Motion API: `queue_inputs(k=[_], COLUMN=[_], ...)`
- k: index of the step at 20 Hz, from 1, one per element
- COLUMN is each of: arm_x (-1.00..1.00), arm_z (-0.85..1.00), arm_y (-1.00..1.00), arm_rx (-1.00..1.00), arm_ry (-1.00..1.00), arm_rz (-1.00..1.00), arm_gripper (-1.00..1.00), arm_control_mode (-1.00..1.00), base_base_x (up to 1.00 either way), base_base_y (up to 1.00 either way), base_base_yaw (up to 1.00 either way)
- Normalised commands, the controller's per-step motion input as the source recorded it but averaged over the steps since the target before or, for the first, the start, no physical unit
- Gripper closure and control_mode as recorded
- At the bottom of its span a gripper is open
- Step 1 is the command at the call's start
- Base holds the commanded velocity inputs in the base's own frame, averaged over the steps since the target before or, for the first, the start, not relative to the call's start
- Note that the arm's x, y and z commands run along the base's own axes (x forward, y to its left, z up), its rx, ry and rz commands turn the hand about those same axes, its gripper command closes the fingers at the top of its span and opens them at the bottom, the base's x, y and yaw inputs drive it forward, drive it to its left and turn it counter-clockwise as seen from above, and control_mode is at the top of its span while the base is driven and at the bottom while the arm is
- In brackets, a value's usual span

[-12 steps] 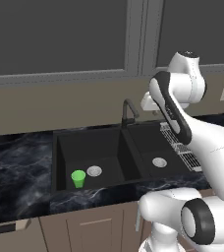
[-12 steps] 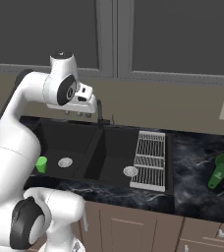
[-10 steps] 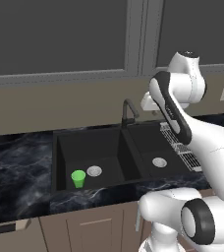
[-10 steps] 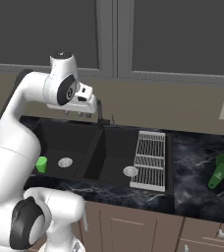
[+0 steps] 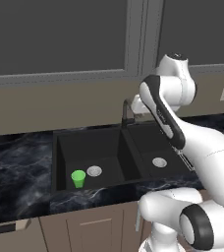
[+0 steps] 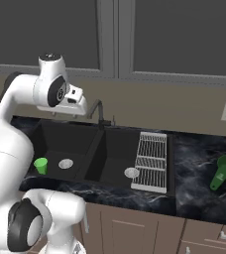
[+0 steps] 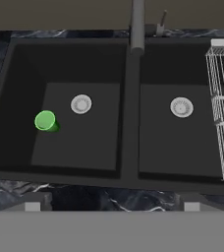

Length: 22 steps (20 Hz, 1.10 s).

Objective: Move any existing items from the left basin to the right basin for drying. Then move the measuring cup from the counter to the left basin of the sink for washing.

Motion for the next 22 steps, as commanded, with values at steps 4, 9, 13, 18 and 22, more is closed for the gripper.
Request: queue_inputs(k=[4,9,13,18,22], arm_x=[-0.1,-0.04,-0.06,-0.14,-0.03], arm_z=[-0.14,-0.26,-0.4,-0.59,-0.54], arm_y=[0.51,0.4,0.22,0.19,0.2], arm_rx=[0.0,0.0,0.0,0.0,0.0], arm_ry=[0.0,0.0,0.02,0.0,0.0], arm_rz=[0.0,0.0,0.0,0.0,0.0], arm_gripper=[-1.0,-1.0,-1.0,-1.0,-1.0], arm_control_mode=[-1.0,-1.0,-1.0,-1.0,-1.0], base_base_x=[0.0,0.0,0.0,0.0,0.0], base_base_y=[0.0,0.0,0.0,0.0,0.0], base_base_yaw=[0.0,0.0,0.0,0.0,0.0])
